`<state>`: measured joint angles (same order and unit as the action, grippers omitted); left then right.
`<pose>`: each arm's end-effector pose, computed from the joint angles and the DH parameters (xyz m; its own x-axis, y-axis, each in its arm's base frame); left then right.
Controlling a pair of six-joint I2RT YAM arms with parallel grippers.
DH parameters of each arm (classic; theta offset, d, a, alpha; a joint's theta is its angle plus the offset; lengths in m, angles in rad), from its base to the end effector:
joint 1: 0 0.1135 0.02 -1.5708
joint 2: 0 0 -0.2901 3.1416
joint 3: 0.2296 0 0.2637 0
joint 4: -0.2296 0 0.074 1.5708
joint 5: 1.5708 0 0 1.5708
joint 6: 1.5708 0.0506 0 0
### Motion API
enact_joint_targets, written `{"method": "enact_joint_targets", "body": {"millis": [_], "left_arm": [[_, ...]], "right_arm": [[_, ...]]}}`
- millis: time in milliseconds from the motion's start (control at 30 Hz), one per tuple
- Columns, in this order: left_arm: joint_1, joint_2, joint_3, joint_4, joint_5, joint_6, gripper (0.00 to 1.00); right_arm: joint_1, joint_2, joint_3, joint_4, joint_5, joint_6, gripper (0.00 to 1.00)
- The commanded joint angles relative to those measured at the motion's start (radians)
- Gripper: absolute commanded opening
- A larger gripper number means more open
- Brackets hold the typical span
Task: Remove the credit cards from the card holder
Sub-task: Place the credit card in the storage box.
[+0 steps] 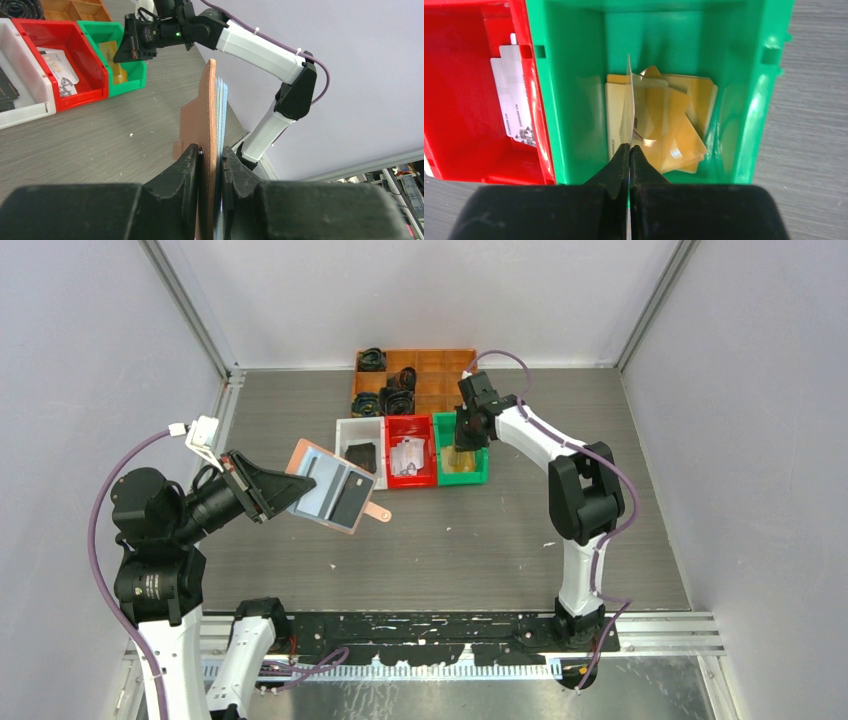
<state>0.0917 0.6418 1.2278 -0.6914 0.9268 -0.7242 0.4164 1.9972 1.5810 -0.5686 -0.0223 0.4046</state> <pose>0.0756 -0.0337 0.4682 -0.5667 -0.4516 -0.6891 0.4826 0.4960 -0.7219 0.4276 0.1903 0.2249 -0.8641 0.0482 -0.5011 -0.0821 0.9686 0.2348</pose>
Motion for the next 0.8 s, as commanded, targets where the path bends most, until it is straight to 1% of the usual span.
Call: {"method": "enact_joint_targets", "body": {"millis": [0,33,67,167,267,333,467,567,633,667,733,767], "left_arm": [[-0.001,0.008,0.041,0.034,0.02,0.01,0.0],[0.0,0.009,0.04,0.035,0.02,0.01,0.0],[-0.001,0.009,0.036,0.04,0.019,0.009,0.0],[0.0,0.016,0.025,0.063,0.021,-0.006,0.0],[0.0,0.023,0.023,0.073,0.024,-0.013,0.0],[0.0,0.017,0.021,0.074,0.025,-0.014,0.0],[-0.001,0.006,0.018,0.069,0.029,-0.009,0.0],[0.0,0.006,0.019,0.069,0.032,-0.009,0.0],[0.0,0.01,0.018,0.07,0.035,-0.007,0.0],[0.0,0.011,0.017,0.071,0.038,-0.004,0.0],[0.0,0.013,0.011,0.069,0.056,0.001,0.0],[0.0,0.013,0.007,0.068,0.069,0.003,0.0]], "right_arm": [[-0.008,0.02,0.097,0.007,-0.052,-0.022,0.02],[-0.008,0.012,0.089,0.008,-0.057,-0.022,0.06],[-0.007,-0.002,0.066,0.025,-0.051,-0.017,0.13],[-0.007,-0.053,0.018,0.06,-0.011,-0.007,0.17],[-0.007,-0.078,0.013,0.044,0.018,0.0,0.3],[-0.005,-0.106,-0.001,0.042,0.064,0.006,0.4],[0.004,-0.193,-0.015,0.041,0.131,0.011,0.55],[0.019,-0.291,-0.005,0.041,0.139,0.007,0.61],[0.031,-0.379,0.003,0.047,0.081,0.001,0.65],[0.034,-0.421,0.0,0.063,0.016,-0.003,0.69],[0.036,-0.501,-0.025,0.126,-0.196,-0.006,0.75],[0.035,-0.537,-0.044,0.181,-0.339,-0.004,0.78]]}}
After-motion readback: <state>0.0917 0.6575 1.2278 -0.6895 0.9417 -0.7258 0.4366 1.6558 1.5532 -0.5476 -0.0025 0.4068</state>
